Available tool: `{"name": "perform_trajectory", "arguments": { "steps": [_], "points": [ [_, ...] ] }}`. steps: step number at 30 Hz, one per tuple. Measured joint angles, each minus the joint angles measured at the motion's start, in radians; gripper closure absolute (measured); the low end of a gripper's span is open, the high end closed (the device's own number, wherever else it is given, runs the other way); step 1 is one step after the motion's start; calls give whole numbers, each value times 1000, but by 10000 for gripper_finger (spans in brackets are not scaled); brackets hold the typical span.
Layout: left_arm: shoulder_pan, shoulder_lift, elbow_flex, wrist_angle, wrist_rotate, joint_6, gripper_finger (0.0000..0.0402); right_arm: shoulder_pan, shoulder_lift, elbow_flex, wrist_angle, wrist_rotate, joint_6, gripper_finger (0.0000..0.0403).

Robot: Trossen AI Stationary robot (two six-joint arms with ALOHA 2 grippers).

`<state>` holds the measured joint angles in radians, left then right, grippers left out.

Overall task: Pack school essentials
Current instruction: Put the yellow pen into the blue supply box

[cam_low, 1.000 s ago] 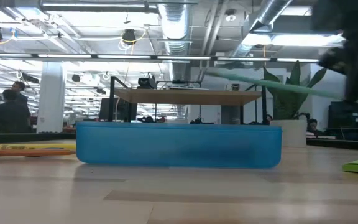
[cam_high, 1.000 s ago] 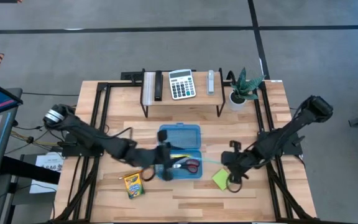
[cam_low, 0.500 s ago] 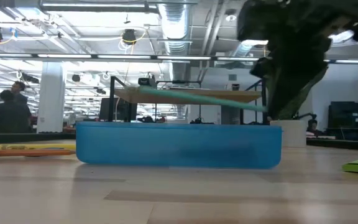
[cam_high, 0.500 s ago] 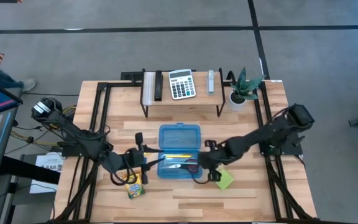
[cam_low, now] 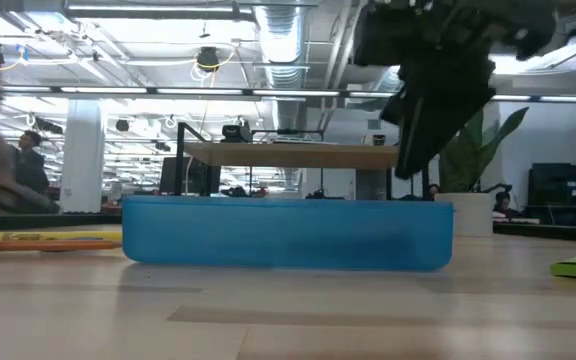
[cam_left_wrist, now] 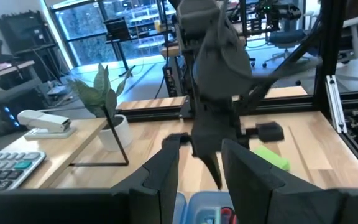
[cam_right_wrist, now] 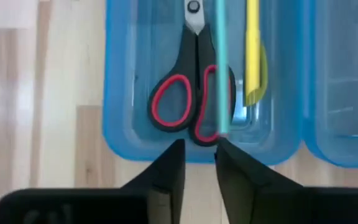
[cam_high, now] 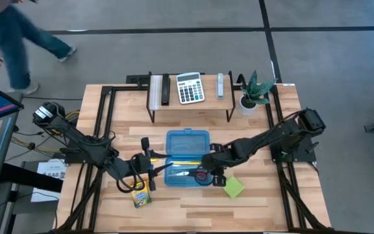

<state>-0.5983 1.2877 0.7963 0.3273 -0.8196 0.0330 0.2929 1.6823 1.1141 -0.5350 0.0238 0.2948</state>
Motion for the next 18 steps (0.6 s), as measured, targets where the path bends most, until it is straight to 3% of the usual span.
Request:
{"name": "perform_trajectory", "arguments": {
  "steps": [7,13,18],
  "points": [
    [0,0,0,-102,-17,-82,290,52,-135,0,-157,109,55,267],
    [17,0,0,-361,-37,-338,290,115,-265,-79,-152,191,121,274],
    [105,-9,1,-682,149,-654,290,139,-351,-190,-98,221,158,278]
  ]
}}
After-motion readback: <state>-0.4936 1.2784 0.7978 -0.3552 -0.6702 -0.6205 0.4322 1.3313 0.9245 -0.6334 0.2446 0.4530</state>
